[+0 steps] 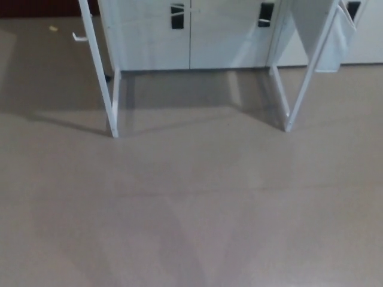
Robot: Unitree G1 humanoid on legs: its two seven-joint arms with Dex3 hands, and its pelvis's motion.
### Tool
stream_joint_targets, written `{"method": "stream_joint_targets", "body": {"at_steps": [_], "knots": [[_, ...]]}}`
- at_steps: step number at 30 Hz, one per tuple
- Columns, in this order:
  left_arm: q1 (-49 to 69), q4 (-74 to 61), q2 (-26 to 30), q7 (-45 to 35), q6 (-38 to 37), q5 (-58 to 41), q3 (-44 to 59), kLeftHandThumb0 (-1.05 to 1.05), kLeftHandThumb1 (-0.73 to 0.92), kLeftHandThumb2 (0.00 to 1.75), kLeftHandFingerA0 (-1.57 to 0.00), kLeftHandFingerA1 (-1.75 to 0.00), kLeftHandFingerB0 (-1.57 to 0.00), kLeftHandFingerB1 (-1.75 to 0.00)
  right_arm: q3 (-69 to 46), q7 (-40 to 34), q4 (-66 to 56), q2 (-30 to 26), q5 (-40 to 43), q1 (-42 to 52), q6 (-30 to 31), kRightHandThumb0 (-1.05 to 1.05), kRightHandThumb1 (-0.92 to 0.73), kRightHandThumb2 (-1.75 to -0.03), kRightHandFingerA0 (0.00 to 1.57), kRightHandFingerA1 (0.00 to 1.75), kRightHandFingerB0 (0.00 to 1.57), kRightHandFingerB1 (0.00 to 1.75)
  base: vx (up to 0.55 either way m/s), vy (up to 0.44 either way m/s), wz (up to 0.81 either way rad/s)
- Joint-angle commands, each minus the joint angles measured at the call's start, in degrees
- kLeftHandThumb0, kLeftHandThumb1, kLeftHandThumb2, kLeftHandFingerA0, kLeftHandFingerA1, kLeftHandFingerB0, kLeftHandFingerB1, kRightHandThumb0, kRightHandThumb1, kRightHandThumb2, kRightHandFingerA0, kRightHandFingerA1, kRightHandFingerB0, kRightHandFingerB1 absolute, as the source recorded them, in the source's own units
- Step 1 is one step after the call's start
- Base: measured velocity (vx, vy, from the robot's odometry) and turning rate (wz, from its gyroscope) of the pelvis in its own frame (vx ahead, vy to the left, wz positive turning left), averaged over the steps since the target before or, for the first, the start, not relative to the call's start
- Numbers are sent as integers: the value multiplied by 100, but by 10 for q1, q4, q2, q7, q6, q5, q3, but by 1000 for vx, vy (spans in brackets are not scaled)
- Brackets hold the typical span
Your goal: The robot walks towards a file tray kept in the middle of a desk and uses its right hand to grab a tray and pulls it out towards itself
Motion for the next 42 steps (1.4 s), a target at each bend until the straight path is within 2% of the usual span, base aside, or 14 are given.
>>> {"method": "stream_joint_targets", "body": {"at_steps": [1,5,6,8,9,15,16,20,21,22,23,38,41,42], "knots": [[-13,6,4,13,-23,8,-10,-45,43,71,-59,-95,-36,-61,-1,-14,1,-18,-11,-6,-15,-31,-58,-57,63,61,46,48,396,-181,12],[-17,1,1,16,-21,8,-17,-46,34,89,-60,-85,-35,-65,-5,-12,3,-21,-7,-5,-18,-30,-58,-57,64,61,47,49,338,-191,47],[-19,4,0,15,-22,7,-18,-44,42,72,-54,-93,-35,-61,-5,-13,2,-22,-8,-3,-18,-30,-58,-57,65,61,46,49,307,-169,24],[-19,4,1,16,-22,11,-23,-46,35,88,-52,-79,-32,-62,-7,-12,2,-22,-6,0,-19,-30,-58,-57,63,60,46,49,329,-116,-1],[-19,6,2,15,-24,13,-25,-44,45,69,-51,-87,-33,-58,-6,-14,7,-23,-8,-1,-22,-31,-58,-57,63,60,47,49,276,-75,1],[-22,8,3,17,-21,13,-30,-44,44,70,-52,-84,-34,-59,-6,-12,6,-20,-6,2,-28,-30,-58,-57,64,61,48,50,303,48,-16],[-25,12,3,22,-20,14,-31,-46,35,87,-54,-78,-34,-62,-4,-14,8,-22,-10,3,-31,-31,-58,-57,65,61,47,49,409,160,-17],[-26,12,3,21,-19,13,-33,-45,35,87,-54,-80,-33,-62,-5,-12,10,-21,-9,5,-37,-30,-58,-57,63,61,47,50,474,194,-20],[-25,9,3,23,-19,15,-34,-43,44,69,-51,-86,-35,-58,-5,-10,8,-21,-8,6,-34,-29,-58,-57,62,61,47,49,459,197,-4],[-25,9,4,23,-19,15,-35,-45,35,87,-53,-80,-33,-62,-3,-13,5,-22,-12,7,-33,-30,-58,-57,63,60,47,49,334,146,1],[-27,12,5,21,-22,16,-36,-43,45,68,-52,-90,-35,-59,-2,-15,5,-22,-13,7,-34,-29,-58,-57,64,61,47,49,302,120,2],[-33,16,10,23,-20,17,-40,-42,44,70,-57,-102,-38,-59,-4,-18,22,-17,-10,5,-44,-28,-58,-57,65,62,49,50,380,-90,13],[-31,8,10,25,-14,19,-43,-42,44,70,-54,-90,-37,-59,-3,-20,26,-17,-12,4,-48,-28,-58,-57,66,63,49,50,269,-57,-7],[-32,9,9,25,-15,18,-42,-45,35,87,-55,-81,-34,-63,-2,-20,22,-17,-12,5,-46,-29,-58,-57,65,61,49,50,277,29,-19]]}}
